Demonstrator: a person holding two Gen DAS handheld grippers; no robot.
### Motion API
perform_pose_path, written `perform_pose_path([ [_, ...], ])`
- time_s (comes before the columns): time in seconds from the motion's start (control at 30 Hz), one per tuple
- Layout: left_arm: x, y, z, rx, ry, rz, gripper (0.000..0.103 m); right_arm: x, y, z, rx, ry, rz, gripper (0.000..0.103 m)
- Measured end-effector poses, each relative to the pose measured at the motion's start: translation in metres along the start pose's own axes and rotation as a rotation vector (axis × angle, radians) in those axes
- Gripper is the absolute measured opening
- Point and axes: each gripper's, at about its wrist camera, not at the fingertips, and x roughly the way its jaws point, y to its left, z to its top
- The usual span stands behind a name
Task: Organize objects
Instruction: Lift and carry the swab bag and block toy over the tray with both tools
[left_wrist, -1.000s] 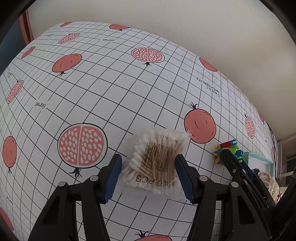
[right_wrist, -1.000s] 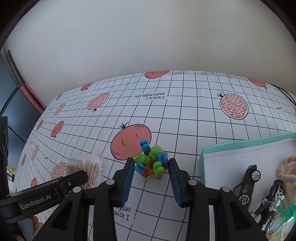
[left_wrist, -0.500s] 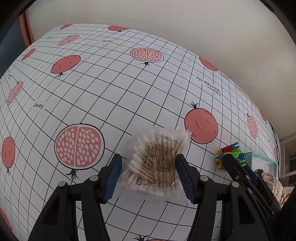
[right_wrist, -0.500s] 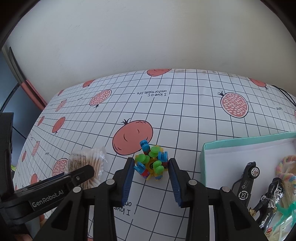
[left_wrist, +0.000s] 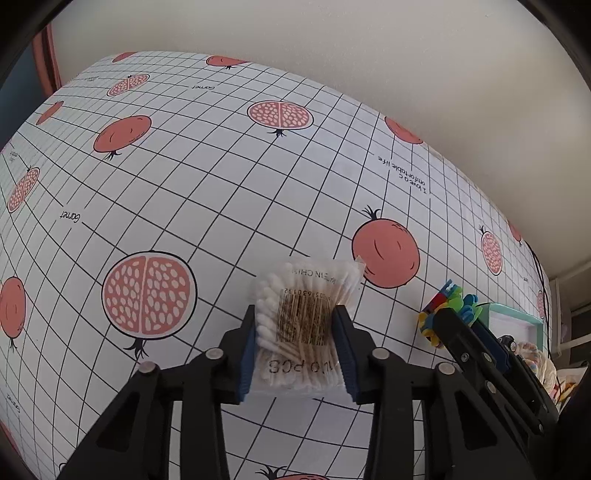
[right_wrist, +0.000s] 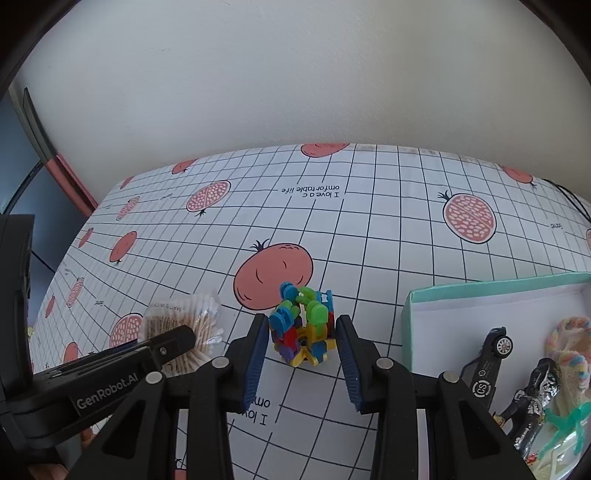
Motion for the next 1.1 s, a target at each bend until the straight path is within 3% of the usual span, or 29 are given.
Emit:
perform_pose_path([
  [0.33,-0.02,0.003,0.008,-0.012,-0.041,-0.012,0.035,-0.015,0.0,0.006,-0.004,-0.022,0.01,0.04],
  [0.77,-0.076,-0.004,0.022,-0.009,-0.171,-0.057,0.034,-0.05,-0.006,0.016,0.0,-0.076,0.019,0.04],
  [1.1,-0.089,-0.036,0.016,0.041,-0.186,-0.101,0.035,-0.084,-0.036,0.016,0.027,-0.1,-0.028,0.04],
])
